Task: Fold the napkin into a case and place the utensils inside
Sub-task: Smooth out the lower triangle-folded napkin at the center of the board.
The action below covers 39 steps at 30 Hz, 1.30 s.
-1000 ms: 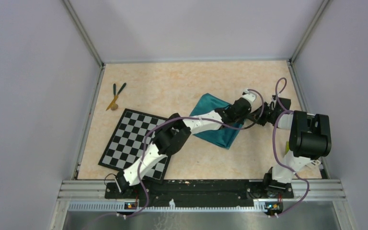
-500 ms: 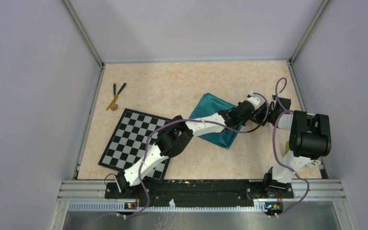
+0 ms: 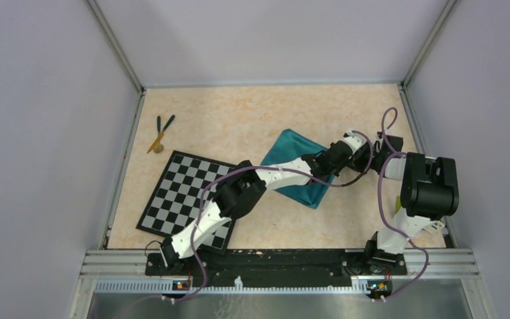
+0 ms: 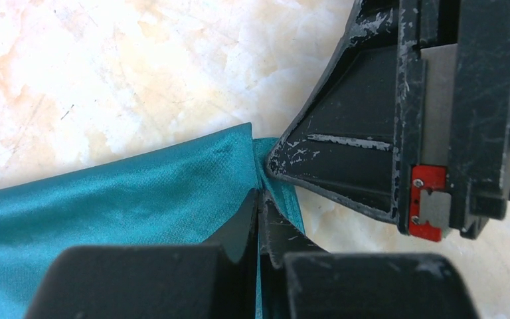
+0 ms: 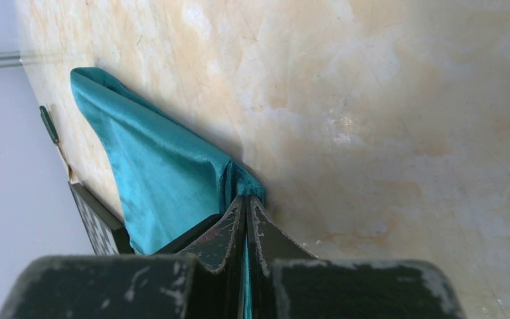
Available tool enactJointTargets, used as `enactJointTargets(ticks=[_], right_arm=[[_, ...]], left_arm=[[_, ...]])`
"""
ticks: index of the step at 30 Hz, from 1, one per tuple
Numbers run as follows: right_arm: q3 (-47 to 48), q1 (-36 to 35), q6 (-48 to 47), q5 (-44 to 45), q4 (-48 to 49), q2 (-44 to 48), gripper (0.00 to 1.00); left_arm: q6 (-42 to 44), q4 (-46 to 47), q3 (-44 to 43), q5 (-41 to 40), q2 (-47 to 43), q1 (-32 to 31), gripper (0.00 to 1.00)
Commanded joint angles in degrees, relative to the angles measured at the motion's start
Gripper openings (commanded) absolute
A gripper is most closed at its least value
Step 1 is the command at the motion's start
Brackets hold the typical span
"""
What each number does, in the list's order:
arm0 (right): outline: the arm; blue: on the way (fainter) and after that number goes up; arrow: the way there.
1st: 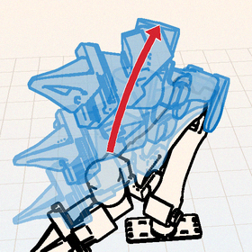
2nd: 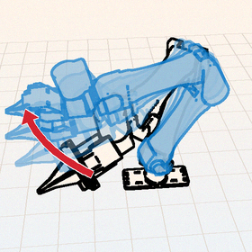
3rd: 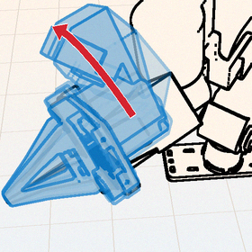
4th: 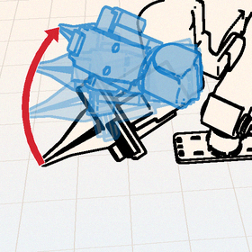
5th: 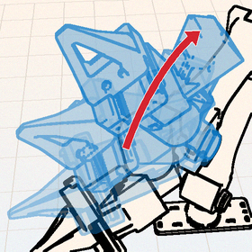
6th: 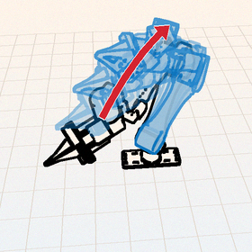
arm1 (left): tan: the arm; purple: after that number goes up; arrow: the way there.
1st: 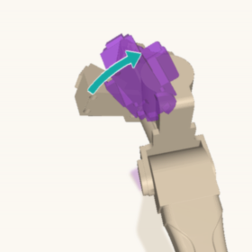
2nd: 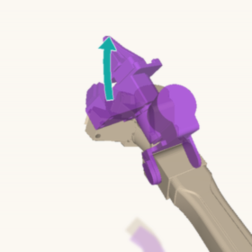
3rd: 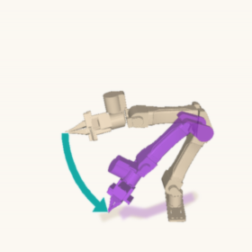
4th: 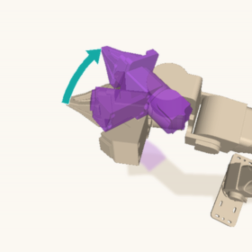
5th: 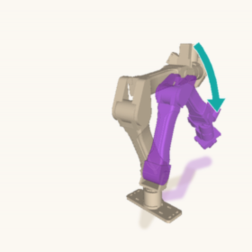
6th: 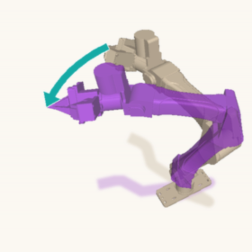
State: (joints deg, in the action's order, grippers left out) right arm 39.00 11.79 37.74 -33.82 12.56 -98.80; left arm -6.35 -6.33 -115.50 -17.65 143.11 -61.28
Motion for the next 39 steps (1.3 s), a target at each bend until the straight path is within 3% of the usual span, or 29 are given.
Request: enactJointTargets(ticks=[1,18,20,23,26,30,39], right_arm=[[-0.4,0.3,-1.3,3.6,-0.8,-1.5,0.0],[-0.3,0.3,-1.4,4.0,-1.0,-1.3,0.0],[-0.3,0.3,-1.5,4.0,-1.0,-1.2,0.0],[-0.4,0.3,-1.5,4.0,-1.0,-1.0,0.0],[-0.1,0.3,-1.8,3.6,-1.7,-0.4,0.0],[1.4,0.3,-3.4,4.5,-5.4,3.3,0.0],[2.4,-0.6,-7.6,7.8,-20.5,16.2,0.23]], left_arm=[[-1.4,2.6,2.1,0.2,-5.7,-0.6,0.0],[-7.7,2.3,5.1,3.6,-6.5,-0.9,0.01],[-7.9,1.9,5.0,3.6,-6.7,-0.9,0.1],[-8.3,0.2,3.9,4.8,-7.9,-0.8,0.33],[-9.7,-2.0,3.8,6.5,-10.7,-0.7,0.45],[-11.7,-5.6,8.0,9.5,-16.0,0.0,0.52],[-16.8,-14.0,23.0,16.4,-26.8,0.6,0.6]])
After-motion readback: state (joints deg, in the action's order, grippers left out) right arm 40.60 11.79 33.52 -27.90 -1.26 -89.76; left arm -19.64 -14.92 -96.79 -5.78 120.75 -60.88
